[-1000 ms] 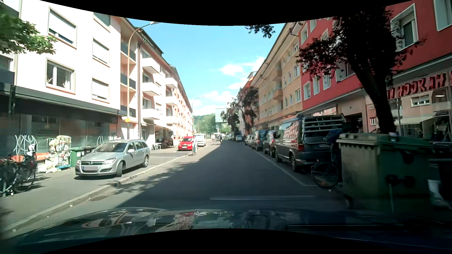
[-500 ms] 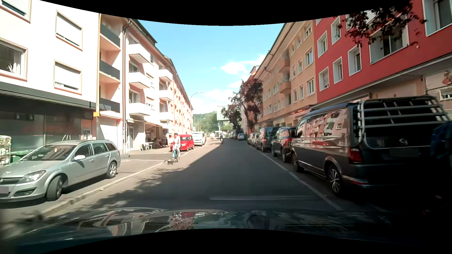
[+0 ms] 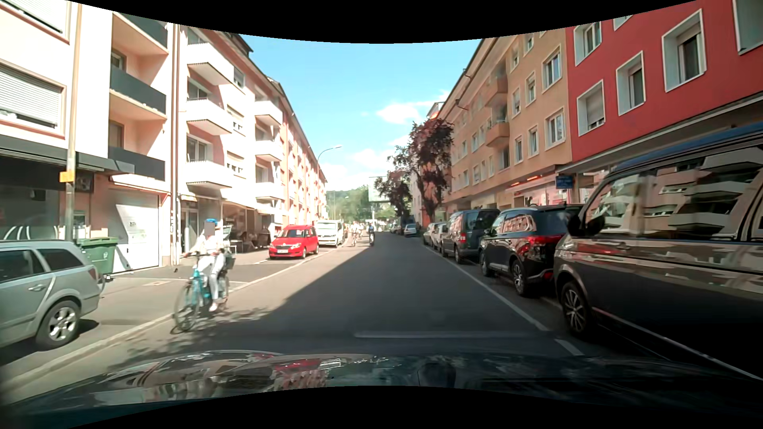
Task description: Follow the waypoints while adhering to traffic rules and regulations
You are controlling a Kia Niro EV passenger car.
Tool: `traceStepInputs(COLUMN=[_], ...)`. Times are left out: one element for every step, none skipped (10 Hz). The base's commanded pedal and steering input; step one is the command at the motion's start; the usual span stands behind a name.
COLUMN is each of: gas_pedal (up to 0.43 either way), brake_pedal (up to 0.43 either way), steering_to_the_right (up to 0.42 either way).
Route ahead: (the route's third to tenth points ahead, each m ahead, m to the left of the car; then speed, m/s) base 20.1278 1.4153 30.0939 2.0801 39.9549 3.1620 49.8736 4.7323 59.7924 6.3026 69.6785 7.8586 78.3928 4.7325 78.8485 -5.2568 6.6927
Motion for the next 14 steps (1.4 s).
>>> traceStepInputs(gas_pedal=[0.067, 0.067, 0.067, 0.067, 0.067, 0.067, 0.067, 0.067, 0.067, 0.067, 0.067, 0.067, 0.067, 0.067], brake_pedal=[0.0, 0.0, 0.0, 0.0, 0.0, 0.0, 0.0, 0.0, 0.0, 0.0, 0.0, 0.0, 0.0, 0.0], steering_to_the_right=[-0.012, -0.009, -0.008, -0.008, -0.008, -0.008, -0.008, -0.008, -0.007, -0.007, -0.008, -0.007, -0.007, -0.007])
